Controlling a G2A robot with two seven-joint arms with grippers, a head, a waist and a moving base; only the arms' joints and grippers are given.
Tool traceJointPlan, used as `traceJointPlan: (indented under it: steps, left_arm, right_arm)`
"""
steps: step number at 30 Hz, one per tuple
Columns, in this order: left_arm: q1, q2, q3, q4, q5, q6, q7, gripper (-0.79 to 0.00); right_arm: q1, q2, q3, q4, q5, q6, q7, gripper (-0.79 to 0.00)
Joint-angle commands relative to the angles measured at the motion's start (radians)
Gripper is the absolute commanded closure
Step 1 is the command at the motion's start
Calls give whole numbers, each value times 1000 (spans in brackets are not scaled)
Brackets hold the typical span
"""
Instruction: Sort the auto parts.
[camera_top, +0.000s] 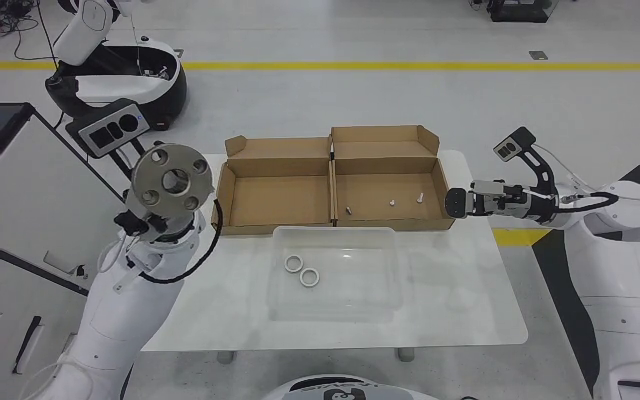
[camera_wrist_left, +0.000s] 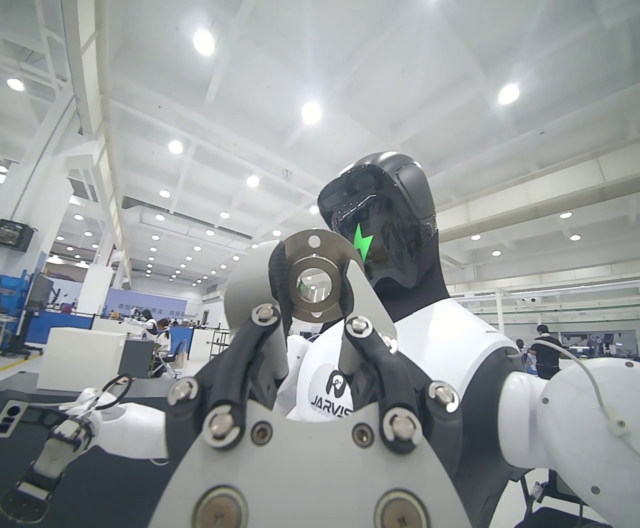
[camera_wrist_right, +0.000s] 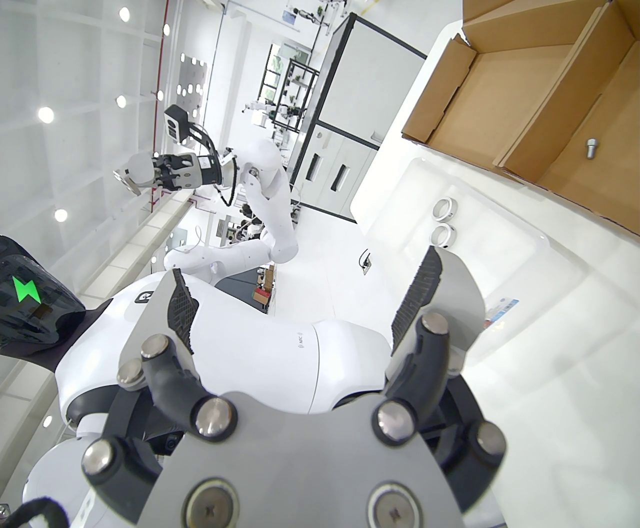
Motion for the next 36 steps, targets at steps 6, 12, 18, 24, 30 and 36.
traceJointPlan:
  steps: [6, 12, 18, 24, 30, 36]
  left_arm:
    - [0, 0, 0, 1, 1, 0, 0, 0]
    - [0, 0, 0, 1, 1, 0, 0, 0]
    - [9, -4, -7, -7, 54, 50, 41, 0]
    - [12, -9, -14, 26, 216, 115, 54, 0]
    - [-9, -21, 11, 54, 296, 162, 106, 0]
    - [-117, -38, 53, 120, 429, 236, 154, 0]
  right_arm:
    - [0, 0, 0, 0, 0, 0, 0, -785]
    - [0, 0, 0, 0, 0, 0, 0, -785]
    - [0, 0, 0, 0, 0, 0, 0, -785]
    - [0, 0, 0, 0, 0, 0, 0, -785]
    - [0, 0, 0, 0, 0, 0, 0, -785]
    - [0, 0, 0, 0, 0, 0, 0, -785]
